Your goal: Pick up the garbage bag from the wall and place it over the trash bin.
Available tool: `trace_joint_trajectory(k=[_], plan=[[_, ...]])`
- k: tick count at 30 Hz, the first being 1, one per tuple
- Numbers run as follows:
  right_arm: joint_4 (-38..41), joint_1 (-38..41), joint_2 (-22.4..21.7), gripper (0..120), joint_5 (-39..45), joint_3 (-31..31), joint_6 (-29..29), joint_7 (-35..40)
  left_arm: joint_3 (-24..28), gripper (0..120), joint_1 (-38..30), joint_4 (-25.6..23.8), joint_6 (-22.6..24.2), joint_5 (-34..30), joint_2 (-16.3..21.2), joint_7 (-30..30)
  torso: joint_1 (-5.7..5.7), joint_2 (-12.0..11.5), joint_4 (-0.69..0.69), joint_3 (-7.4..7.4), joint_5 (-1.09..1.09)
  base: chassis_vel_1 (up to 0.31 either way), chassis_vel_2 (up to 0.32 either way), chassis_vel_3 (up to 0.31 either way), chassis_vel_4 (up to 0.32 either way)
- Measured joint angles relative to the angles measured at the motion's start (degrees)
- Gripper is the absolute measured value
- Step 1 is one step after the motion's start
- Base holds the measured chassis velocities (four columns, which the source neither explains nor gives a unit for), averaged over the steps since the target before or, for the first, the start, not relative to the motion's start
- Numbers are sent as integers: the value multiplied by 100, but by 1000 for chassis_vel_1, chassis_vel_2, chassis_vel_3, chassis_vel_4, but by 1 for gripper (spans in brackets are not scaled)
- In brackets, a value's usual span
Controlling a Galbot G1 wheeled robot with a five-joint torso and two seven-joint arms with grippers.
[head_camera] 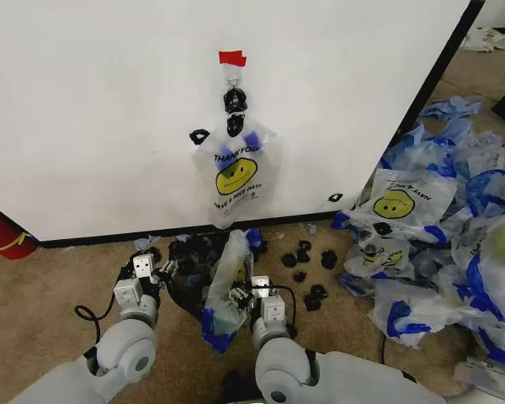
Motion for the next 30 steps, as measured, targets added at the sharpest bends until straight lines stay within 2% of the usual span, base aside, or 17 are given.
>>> trace_joint_trajectory(k=[3, 14, 19, 30], plan=[[57, -28, -63, 95, -6, 40, -3, -2, 21, 66, -19, 11, 3, -2, -6, -1, 0, 0, -1, 0, 2, 0, 0, 0, 0], [184, -59, -108, 98, 45, 253, -6, 42, 29, 65, 14, 40, 3, 21, -43, -1, 0, 0, -2, -1, 2, 0, 0, 0, 0], [5, 98, 128, 98, 247, 311, -74, 269, 32, 65, 60, 32, 3, 48, -71, -3, 0, 0, 0, -1, 1, 0, 0, 0, 0], [-48, 116, 268, 97, 336, 269, -241, 464, -56, 65, 188, 6, 5, 75, -56, 1, -1, 0, -1, -1, 2, 0, 0, 0, 0]])
